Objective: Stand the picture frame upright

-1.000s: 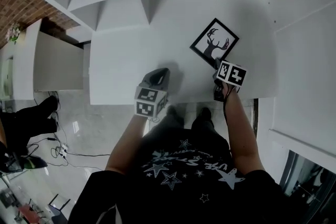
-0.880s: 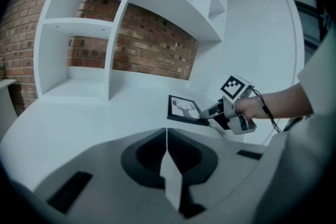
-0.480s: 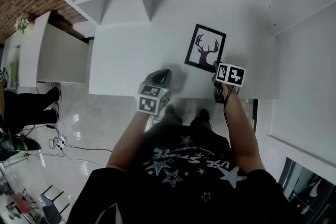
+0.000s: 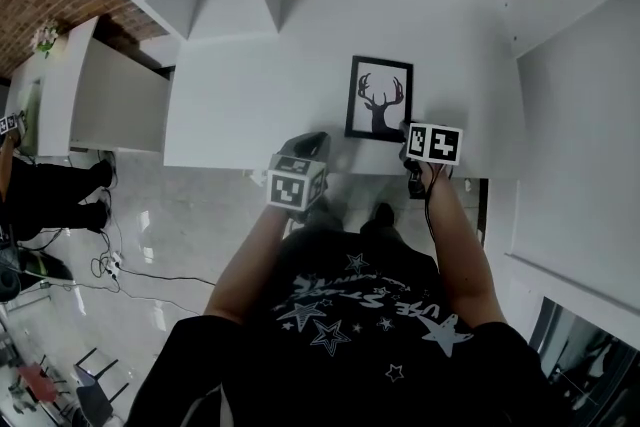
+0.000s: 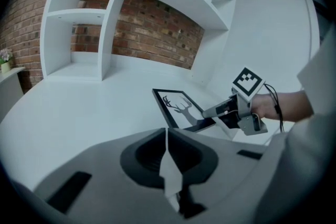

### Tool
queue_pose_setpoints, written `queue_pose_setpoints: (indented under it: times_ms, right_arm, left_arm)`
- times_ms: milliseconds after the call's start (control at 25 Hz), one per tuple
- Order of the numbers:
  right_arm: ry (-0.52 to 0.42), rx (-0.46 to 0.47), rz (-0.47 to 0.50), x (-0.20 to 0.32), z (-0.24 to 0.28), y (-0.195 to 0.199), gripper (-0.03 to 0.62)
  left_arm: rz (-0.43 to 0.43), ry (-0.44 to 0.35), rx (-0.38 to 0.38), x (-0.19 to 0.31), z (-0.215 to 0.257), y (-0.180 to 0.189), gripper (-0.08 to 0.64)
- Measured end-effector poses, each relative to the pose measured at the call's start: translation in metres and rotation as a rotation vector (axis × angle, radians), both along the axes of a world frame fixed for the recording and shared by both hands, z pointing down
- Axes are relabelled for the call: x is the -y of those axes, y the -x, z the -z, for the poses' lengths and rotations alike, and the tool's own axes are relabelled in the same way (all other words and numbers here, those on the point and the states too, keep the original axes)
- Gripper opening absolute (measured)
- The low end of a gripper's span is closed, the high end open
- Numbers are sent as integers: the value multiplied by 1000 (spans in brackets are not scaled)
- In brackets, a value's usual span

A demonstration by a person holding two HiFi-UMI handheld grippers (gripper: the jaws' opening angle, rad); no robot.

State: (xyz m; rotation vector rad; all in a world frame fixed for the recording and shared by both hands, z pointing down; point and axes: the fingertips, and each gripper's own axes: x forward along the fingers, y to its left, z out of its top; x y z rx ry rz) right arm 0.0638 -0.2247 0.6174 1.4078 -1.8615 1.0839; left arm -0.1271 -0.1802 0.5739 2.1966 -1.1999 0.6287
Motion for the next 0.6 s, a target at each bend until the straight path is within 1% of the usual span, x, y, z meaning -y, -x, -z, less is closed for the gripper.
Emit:
queue_pose_setpoints:
  times_ms: [80, 200, 320, 480, 520, 560, 600]
  right_arm:
    - [7, 0, 15, -8, 1, 0, 86]
    - [12, 0, 39, -18, 1, -1, 86]
    - [20, -4, 66, -28, 0, 0, 86]
    - [32, -10, 103, -42, 1, -1, 86]
    - [35, -10, 112, -46, 1, -2, 86]
    - [38, -9, 121, -50, 0, -2, 86]
    - [40, -7, 129, -54, 0, -3, 86]
  left_arm:
    - [-10, 6, -9, -4, 0, -6, 20]
    - [-29, 38, -11, -11, -1, -16, 20]
    - [-36, 49, -10, -17, -5, -24, 20]
    - [-35, 99, -14, -30, -10, -31, 24]
    - [-33, 118, -19, -34, -12, -33, 55]
    - [-30, 140, -24, -39, -13, -35, 111]
    - [-26, 158, -29, -44, -14, -38, 136]
